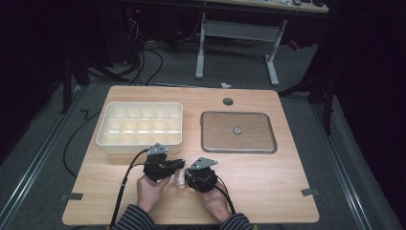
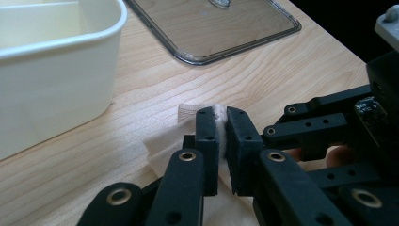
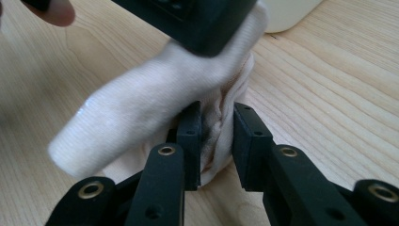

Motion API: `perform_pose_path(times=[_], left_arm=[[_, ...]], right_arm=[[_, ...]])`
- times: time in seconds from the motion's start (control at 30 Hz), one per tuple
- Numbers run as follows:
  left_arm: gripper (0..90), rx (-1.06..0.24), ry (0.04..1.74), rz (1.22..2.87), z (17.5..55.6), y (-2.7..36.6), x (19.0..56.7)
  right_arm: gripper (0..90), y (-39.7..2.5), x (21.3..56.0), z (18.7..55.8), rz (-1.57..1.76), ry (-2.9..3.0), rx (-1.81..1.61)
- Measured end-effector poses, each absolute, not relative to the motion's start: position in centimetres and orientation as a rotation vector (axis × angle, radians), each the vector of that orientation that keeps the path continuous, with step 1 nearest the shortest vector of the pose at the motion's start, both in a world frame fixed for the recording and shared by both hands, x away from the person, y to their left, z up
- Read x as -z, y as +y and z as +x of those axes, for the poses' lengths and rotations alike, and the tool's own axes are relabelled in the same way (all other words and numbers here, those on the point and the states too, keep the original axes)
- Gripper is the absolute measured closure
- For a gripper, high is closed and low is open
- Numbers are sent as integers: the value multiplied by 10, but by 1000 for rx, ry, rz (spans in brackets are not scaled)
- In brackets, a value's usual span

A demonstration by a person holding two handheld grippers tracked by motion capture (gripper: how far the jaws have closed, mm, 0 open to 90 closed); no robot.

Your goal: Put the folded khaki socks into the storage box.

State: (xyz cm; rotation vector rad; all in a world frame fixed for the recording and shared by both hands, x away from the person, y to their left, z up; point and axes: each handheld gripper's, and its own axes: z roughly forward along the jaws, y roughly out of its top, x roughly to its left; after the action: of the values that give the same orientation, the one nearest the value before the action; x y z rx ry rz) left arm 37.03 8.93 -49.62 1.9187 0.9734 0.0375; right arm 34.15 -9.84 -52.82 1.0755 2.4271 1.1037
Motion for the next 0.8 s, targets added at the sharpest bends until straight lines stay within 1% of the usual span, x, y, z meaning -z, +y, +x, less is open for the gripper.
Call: perform_pose_path(times=[0.1, 0.23, 0.33, 0.37, 0.47, 0.63, 0.73, 0.8], left_arm=[[844, -40, 974, 1927, 372, 89, 498], [845, -82, 991, 1985, 374, 85, 506], [845, -82, 991, 1985, 373, 84, 507], [845, -89, 989, 1989, 373, 82, 507], [845, -106, 981, 2010, 373, 79, 508], [845, -113, 973, 2027, 373, 76, 510], [845, -122, 963, 2033, 372, 75, 510], [845, -121, 961, 2035, 372, 75, 510]], right_arm=[[735, -97, 528, 342, 1061, 2431, -1106], [661, -103, 525, 336, 1072, 2419, -1116], [659, -111, 522, 330, 1085, 2405, -1127], [659, -120, 515, 323, 1086, 2382, -1151], [646, -126, 507, 314, 1068, 2367, -1203], [582, -119, 501, 305, 1019, 2405, -1232], [577, -111, 502, 306, 998, 2436, -1217], [595, -106, 505, 309, 1003, 2437, -1204]])
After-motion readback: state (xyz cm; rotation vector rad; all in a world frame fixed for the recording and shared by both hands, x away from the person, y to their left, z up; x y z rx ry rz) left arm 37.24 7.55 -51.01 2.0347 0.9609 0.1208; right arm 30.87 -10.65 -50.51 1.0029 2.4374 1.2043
